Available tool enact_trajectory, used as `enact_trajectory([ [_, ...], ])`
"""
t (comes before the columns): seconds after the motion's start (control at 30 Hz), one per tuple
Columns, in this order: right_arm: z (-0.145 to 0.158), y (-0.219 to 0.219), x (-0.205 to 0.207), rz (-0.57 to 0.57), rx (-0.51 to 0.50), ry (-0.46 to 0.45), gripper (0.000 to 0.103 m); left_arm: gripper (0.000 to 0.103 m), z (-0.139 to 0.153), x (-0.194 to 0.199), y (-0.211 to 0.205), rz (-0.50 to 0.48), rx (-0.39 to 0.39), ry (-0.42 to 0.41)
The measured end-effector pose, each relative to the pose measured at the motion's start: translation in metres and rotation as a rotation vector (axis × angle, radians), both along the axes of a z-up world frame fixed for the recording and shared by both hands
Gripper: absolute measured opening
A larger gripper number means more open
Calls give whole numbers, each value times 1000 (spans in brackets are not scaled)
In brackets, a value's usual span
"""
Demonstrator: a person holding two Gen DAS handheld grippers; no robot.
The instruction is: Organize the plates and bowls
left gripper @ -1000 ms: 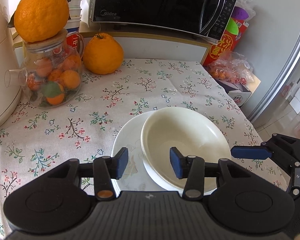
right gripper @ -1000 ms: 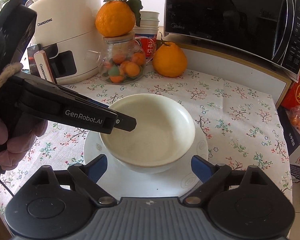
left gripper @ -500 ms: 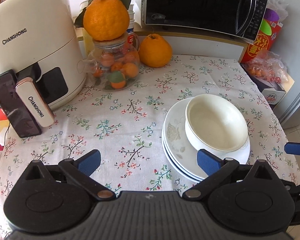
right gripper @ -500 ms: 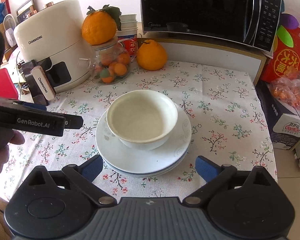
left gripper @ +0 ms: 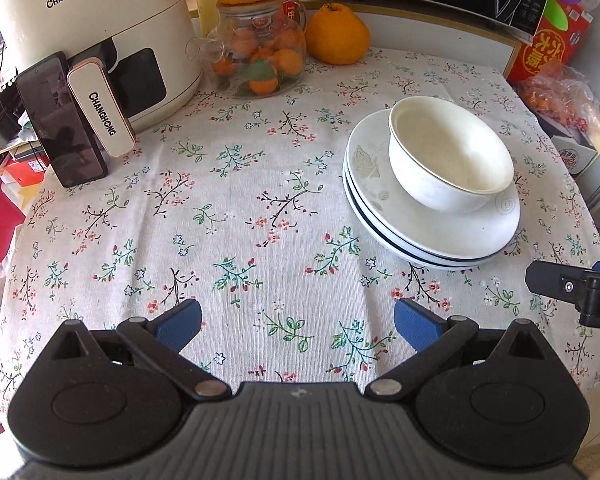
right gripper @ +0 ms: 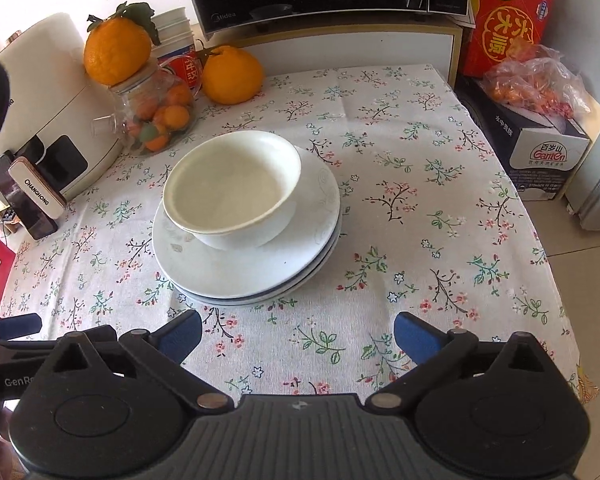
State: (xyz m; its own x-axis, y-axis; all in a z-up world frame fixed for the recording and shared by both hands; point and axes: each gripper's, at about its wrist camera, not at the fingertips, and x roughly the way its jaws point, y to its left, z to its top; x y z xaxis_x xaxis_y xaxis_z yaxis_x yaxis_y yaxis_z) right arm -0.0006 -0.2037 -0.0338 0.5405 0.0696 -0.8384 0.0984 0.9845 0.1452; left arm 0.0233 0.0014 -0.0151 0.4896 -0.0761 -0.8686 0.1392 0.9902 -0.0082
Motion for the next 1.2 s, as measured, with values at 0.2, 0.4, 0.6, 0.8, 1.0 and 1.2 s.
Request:
enact_trajectory([
  [0.2,-5,0,6,4,-44,-6,99,103,-3,1,-5,2,10,-2],
  [0.4,-11,-1,8,12,-35,18,99,103,-6,3,-8,4,19,5],
  [0.6,-11,-2,7,16,-30,16,99,103,-8,4,-8,6,23,11],
  [0.8,-12,-1,5,14,-35,16,99,103,-7,3,-8,-1,17,10],
  [1.0,-11,0,6,16,-30,18,99,103,-6,3,-9,-10,13,9],
  [1.2,-10,2,8,23,-24,17,99,103,-6,4,-7,-13,8,7],
])
